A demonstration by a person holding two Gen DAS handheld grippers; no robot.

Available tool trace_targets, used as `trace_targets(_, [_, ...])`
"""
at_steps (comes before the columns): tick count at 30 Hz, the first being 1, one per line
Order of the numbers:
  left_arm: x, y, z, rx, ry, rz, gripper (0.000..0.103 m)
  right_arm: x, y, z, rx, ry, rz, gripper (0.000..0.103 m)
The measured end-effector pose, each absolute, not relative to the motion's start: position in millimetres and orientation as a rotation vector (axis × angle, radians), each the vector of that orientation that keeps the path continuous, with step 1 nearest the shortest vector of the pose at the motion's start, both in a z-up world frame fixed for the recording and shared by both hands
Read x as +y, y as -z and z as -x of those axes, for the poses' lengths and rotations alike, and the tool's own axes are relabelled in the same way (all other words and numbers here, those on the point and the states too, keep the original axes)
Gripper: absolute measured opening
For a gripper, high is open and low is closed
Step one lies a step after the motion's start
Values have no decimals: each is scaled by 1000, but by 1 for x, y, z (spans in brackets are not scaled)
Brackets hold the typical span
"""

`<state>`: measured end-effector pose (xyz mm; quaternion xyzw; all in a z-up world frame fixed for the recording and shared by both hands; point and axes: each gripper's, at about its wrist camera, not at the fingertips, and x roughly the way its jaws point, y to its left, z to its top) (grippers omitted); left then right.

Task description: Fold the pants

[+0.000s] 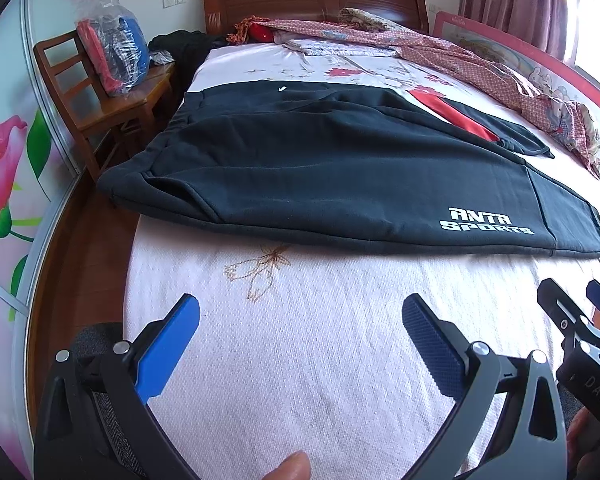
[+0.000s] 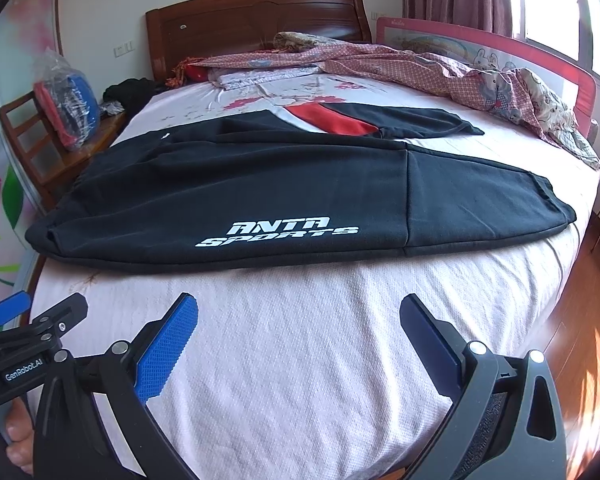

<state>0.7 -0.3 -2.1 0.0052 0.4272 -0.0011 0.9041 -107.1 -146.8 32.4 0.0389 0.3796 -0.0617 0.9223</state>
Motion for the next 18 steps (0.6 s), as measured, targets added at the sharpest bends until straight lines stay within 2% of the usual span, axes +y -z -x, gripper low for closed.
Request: trace_targets(18, [0, 4, -2, 893, 2, -9, 101, -149, -31, 107, 787, 122, -82, 100])
